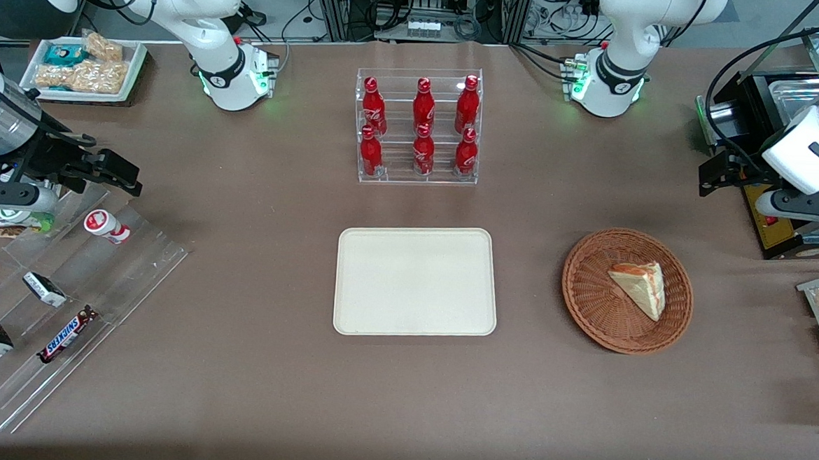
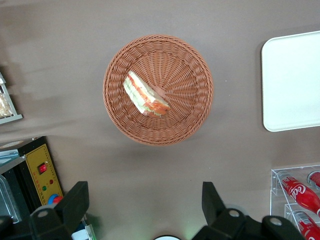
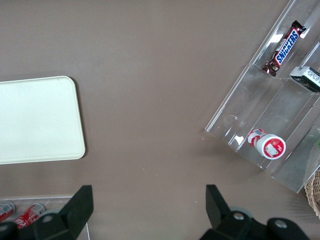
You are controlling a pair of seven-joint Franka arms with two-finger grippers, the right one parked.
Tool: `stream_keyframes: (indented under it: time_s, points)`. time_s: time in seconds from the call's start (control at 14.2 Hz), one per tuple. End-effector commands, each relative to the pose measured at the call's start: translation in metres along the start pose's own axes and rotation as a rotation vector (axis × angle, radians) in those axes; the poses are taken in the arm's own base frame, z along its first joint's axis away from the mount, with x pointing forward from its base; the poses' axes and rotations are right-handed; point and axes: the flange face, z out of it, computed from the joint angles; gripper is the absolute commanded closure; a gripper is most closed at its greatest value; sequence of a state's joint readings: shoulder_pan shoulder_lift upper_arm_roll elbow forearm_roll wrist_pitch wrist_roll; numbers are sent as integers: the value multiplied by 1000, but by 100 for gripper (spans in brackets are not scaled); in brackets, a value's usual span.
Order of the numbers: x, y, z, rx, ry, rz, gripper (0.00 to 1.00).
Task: Place sandwich from basket to tray
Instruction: 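Move the left gripper over the wicker basket toward the sandwich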
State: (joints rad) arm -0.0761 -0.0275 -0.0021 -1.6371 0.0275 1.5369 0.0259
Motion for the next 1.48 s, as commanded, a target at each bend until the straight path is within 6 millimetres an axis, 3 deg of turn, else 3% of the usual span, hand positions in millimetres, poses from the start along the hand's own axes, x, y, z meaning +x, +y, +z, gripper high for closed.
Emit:
stream_keyframes:
  time_s: [0.0,0.35,0.56,0.71,0.99,1.41]
  points:
    - [2,0,-4,-14,-2,14,0]
    - [1,0,-2,-8,-16,13,0]
    - [5,-2,12,-3,-45,8,0]
    - [11,-7,33,-5,-79,-3,0]
    - [31,-14,100,-3,-81,-30,0]
    - [31,-25,222,-4,53,-118,0]
